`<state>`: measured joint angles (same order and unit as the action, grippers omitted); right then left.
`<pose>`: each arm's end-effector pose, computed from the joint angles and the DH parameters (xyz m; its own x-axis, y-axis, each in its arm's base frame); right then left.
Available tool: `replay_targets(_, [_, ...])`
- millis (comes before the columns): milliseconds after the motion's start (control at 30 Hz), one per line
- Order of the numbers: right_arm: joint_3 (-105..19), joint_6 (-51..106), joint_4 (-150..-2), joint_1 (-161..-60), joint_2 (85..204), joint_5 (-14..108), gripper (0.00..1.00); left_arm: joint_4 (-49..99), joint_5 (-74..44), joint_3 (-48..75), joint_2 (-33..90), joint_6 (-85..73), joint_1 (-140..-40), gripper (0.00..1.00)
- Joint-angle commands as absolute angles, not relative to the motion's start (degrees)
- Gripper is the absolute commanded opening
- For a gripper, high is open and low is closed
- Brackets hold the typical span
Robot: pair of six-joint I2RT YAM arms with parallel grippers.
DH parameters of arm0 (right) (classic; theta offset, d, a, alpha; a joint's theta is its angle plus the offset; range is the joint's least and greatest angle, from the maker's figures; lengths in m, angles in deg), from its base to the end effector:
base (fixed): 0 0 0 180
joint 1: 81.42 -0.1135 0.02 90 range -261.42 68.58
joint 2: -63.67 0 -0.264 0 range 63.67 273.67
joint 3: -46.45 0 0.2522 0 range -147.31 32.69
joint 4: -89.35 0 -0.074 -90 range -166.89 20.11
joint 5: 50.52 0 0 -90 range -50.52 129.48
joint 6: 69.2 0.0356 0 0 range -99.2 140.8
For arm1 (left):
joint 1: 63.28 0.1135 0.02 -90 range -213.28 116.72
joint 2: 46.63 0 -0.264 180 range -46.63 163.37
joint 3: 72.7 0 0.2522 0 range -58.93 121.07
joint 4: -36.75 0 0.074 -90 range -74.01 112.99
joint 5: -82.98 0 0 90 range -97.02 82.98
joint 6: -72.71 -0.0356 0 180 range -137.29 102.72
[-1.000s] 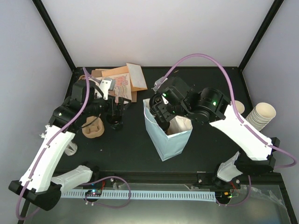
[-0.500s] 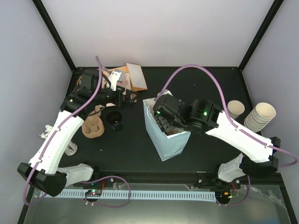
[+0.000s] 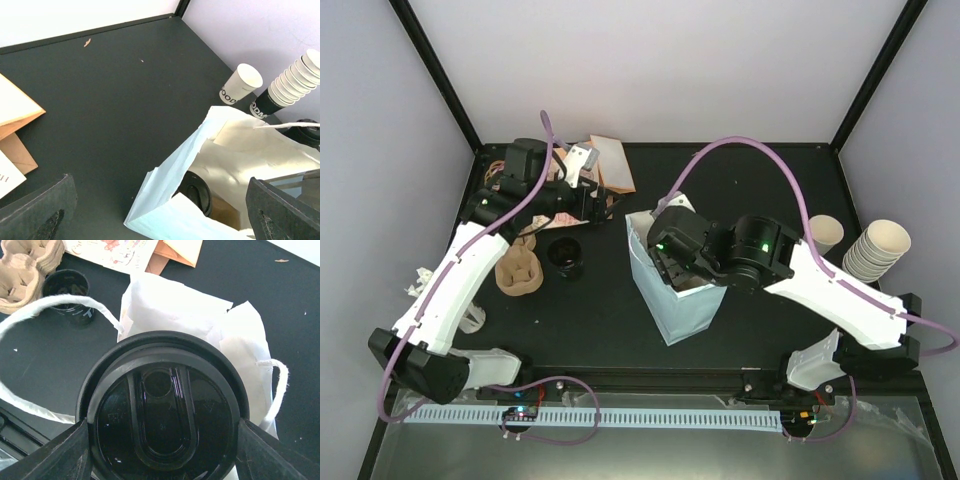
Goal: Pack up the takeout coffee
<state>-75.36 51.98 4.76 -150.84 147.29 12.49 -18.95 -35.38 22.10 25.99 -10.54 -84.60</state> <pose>0.1016 0.2247 0.4429 -0.6400 -0.3921 -0.6608 -0.4868 0.8723 -0.0461 0.2384 -0.1112 0.4025 -0.5918 0.1200 -0.7971 0.6236 0.6947 -0.3585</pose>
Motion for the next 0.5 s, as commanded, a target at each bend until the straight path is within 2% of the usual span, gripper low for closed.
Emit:
replay_targets(0, [-72.7,54.5,3.7,-151.5,147.4,10.8,0.48,-18.0,-36.7,25.3,28.0,-12.8,-84.2,0.94])
replay_targets(467, [-57.1,55.0,-0.1,-151.4,140.4,14.3,0.49,-18.0,-38.4,24.1,27.1,-15.9,-84.3,0.95])
